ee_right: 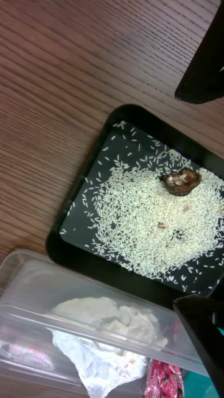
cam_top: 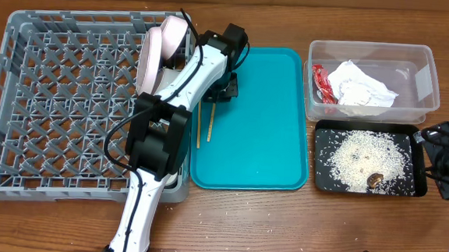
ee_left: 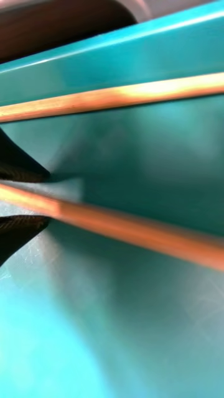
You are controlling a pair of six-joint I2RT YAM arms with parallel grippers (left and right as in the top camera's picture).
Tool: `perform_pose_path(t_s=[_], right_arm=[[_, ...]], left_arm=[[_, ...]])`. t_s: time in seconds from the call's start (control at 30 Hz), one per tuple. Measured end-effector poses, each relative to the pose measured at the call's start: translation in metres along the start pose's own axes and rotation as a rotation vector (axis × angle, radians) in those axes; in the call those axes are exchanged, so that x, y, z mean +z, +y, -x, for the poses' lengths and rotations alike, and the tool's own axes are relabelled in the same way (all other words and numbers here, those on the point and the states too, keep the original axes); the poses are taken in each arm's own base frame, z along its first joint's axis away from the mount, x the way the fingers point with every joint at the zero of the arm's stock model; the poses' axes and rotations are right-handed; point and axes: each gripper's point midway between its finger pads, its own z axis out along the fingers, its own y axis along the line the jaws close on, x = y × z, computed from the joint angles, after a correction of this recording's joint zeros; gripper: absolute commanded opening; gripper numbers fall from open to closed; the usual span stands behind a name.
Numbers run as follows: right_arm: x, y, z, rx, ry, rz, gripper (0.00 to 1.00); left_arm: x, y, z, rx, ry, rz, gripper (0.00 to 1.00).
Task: Sort waste into correct bins and load items into the dishwasher
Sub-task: 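Close the left gripper on one wooden chopstick on the teal tray, then carry the chopstick over the rack and drop it in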
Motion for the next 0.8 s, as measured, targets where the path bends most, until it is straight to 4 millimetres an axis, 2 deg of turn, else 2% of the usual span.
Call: perform_pose_path(t_s=[0.3, 0.37, 0.43, 0.5, 0.53, 0.57, 0.63, 0.67, 0.77, 0.8], right_arm=[[0.0, 0.0, 0.0, -0.001, 0.0, 0.0, 1.0], [0.0, 0.0, 0.0, 0.0, 0.0, 0.0, 1.0], [0.0, 0.0, 0.0, -0.001, 0.0, 0.0, 1.0], [0.0, 0.0, 0.0, -0.001, 0.0, 0.0, 1.0], [0.0, 0.0, 0.0, -0.001, 0.0, 0.0, 1.0], [0.0, 0.0, 0.0, -0.001, 0.0, 0.0, 1.0], [0.0, 0.0, 0.0, -0.001, 0.0, 0.0, 1.0], [0.0, 0.0, 0.0, -0.001, 0.0, 0.0, 1.0], [0.0, 0.0, 0.0, -0.001, 0.0, 0.0, 1.0], [0.0, 0.0, 0.0, -0.001, 0.0, 0.0, 1.0]], left_arm=[[-0.003, 0.001, -0.008, 0.006, 0.032, 0.0, 0.04], [-0.008, 0.004, -0.014, 0.01, 0.06, 0.011, 0.04], [-0.021, 0.005, -0.015, 0.017, 0.065, 0.01, 0.04], [-0.047, 0.004, -0.008, 0.028, 0.021, -0.016, 0.04], [-0.073, 0.003, -0.003, 0.033, -0.023, -0.043, 0.04], [-0.117, 0.006, 0.0, 0.038, -0.101, -0.085, 0.04], [-0.16, 0.012, -0.001, 0.04, -0.176, -0.122, 0.04], [-0.195, 0.021, -0.007, 0.035, -0.233, -0.139, 0.04], [-0.253, 0.054, -0.031, 0.016, -0.306, -0.13, 0.04], [-0.267, 0.067, -0.04, 0.008, -0.317, -0.117, 0.04]])
